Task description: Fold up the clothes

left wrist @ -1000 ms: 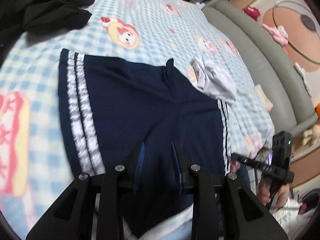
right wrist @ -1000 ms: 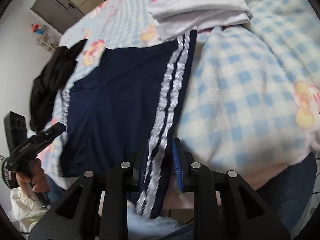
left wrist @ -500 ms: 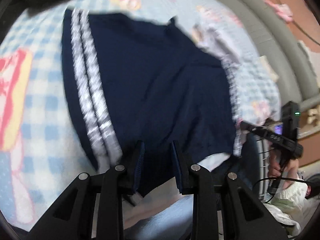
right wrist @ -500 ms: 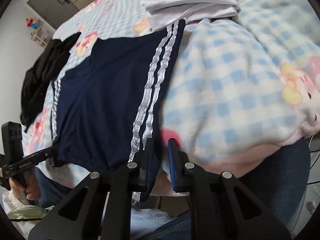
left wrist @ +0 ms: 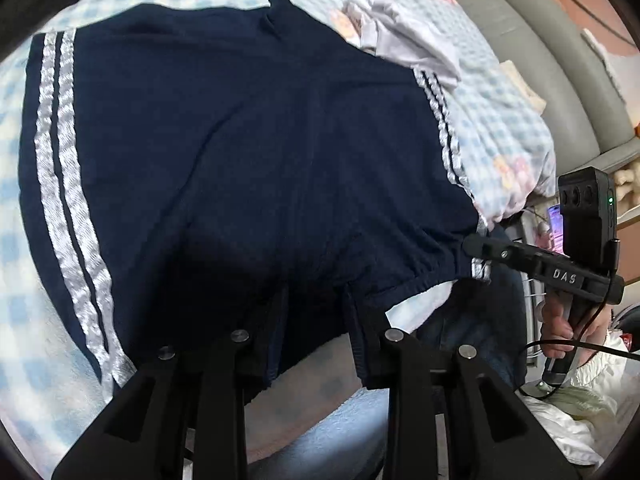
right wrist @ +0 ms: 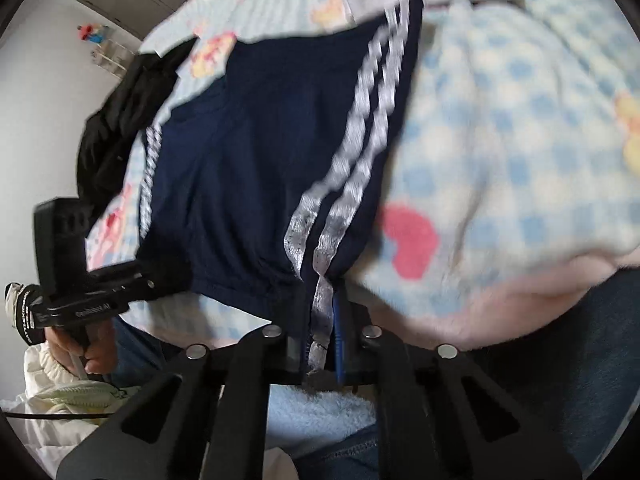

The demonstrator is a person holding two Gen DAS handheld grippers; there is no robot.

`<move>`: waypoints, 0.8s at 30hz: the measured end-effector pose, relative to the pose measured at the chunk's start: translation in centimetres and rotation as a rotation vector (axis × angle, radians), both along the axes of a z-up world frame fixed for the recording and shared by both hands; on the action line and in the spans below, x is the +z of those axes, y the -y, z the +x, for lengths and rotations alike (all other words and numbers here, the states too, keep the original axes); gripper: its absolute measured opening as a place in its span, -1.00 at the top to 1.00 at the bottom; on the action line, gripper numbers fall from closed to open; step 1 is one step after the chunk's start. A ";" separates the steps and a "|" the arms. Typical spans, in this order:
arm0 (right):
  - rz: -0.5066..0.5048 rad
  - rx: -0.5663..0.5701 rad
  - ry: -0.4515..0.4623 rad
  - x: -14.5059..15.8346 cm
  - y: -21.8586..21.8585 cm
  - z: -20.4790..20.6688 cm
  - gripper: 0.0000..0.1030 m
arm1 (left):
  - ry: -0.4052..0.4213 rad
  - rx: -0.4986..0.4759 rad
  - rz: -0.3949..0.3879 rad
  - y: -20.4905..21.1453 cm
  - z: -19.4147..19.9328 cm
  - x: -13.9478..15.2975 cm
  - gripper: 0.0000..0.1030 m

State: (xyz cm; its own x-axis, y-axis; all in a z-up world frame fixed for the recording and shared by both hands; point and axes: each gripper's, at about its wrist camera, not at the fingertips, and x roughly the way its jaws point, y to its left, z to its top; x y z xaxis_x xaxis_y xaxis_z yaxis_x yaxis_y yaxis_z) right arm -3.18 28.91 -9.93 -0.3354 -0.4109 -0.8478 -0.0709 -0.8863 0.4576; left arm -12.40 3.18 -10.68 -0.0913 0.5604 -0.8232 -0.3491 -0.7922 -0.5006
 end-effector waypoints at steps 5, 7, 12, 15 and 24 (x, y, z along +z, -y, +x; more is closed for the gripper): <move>0.001 0.008 -0.054 2.3 -0.1 -0.5 0.86 | -0.083 -0.005 0.050 0.1 -0.1 2.7 0.43; -0.007 0.016 -0.057 2.6 0.0 -0.6 0.86 | -0.108 -0.025 0.096 -0.4 -0.3 3.8 0.43; -0.020 0.061 -0.061 2.9 1.4 -1.9 0.86 | 0.025 -0.096 0.006 -3.5 -1.4 0.2 0.43; -0.069 0.106 -0.094 3.8 2.7 -3.4 0.86 | 0.078 -0.070 0.002 -3.5 -1.5 -1.5 0.43; -0.122 0.269 -0.023 1.9 9.3 -6.1 0.33 | 0.059 0.205 0.191 5.2 -1.6 0.9 0.40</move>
State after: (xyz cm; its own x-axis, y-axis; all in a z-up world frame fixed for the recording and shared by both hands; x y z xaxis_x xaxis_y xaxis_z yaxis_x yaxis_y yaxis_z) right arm -9.27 19.57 -7.98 -0.2187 -0.5863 -0.7800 0.1707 -0.8100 0.5610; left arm -14.03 -2.04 -9.83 -0.1738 0.6809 -0.7114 -0.1572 -0.7323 -0.6626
